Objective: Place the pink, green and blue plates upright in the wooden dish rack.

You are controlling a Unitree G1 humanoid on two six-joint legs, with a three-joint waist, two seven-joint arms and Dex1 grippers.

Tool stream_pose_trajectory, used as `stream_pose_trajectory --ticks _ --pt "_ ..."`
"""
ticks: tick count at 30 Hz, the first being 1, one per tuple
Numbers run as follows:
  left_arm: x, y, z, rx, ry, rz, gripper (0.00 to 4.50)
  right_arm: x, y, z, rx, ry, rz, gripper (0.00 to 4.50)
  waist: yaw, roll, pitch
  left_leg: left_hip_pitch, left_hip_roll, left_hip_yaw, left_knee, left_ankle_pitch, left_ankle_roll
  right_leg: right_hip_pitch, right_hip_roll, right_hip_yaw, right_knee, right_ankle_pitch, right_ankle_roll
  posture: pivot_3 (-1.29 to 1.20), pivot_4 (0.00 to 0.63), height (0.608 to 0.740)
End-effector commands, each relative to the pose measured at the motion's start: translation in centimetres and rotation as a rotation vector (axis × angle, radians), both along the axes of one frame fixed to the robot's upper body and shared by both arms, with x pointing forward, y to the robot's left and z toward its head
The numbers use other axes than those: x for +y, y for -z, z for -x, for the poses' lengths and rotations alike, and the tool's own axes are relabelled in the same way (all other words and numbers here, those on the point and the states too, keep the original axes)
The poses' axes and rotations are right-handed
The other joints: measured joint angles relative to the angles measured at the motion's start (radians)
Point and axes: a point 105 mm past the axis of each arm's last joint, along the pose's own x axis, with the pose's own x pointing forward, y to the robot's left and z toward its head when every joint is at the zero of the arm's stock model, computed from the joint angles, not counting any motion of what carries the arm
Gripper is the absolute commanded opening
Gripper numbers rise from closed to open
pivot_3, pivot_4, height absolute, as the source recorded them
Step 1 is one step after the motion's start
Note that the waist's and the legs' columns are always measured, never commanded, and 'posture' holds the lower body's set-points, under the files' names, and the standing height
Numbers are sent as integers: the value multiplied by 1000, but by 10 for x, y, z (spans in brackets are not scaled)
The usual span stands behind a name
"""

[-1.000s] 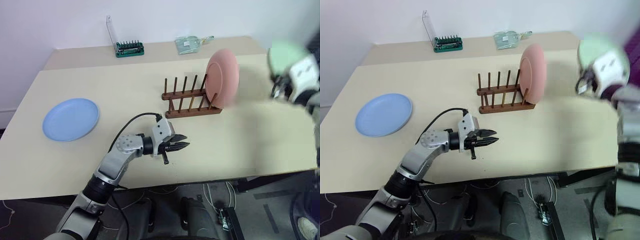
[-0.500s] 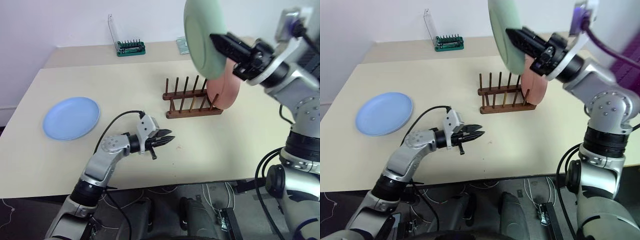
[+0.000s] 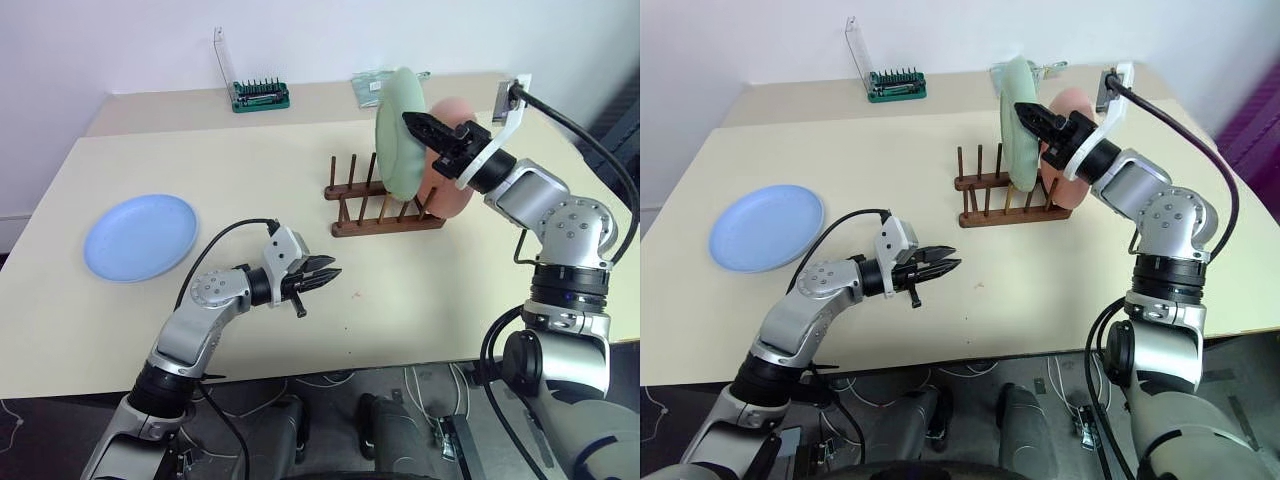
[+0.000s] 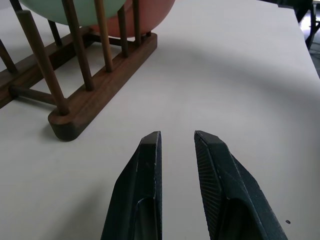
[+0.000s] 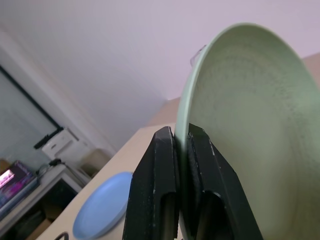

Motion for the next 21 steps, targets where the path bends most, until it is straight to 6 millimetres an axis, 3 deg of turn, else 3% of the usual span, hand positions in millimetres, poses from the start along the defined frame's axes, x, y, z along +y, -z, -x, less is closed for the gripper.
stream_pose_trajectory --ticks 1,3,9,13,18,19,21 --pt "-2 -10 2 -35 13 16 1030 -1 -21 4 -62 4 -42 364 0 0 0 0 0 0 0 0 0 0 0 0 0 0 0 0 150 731" --pt "-3 -10 2 -35 17 14 1030 -1 -25 4 -85 20 -24 973 0 0 0 0 0 0 0 0 0 0 0 0 0 0 0 0 150 731" --pt "-5 -10 2 -36 23 15 1030 -6 -34 1 -151 100 45 3989 0 0 0 0 0 0 0 0 0 0 0 0 0 0 0 0 150 731" --pt "-4 -14 -2 -67 0 19 1030 -13 -49 4 -292 188 202 3989 1 0 0 0 0 0 0 0 0 0 1 0 0 0 0 0 150 731" --pt "5 -33 -23 -240 -140 50 1030 -15 -63 10 -511 282 476 3989 1 0 0 0 0 2 0 0 0 0 1 -1 0 0 0 0 150 731" --pt "28 -41 -52 -294 -365 32 1276 -3 -68 19 -609 247 567 4023 0 0 0 0 0 2 0 0 0 0 1 0 0 0 0 0 150 731" --pt "68 -55 -82 -344 -681 49 1830 22 -68 35 -728 137 668 4032 0 -1 1 0 0 2 0 0 0 -1 1 0 1 1 2 0 150 731"
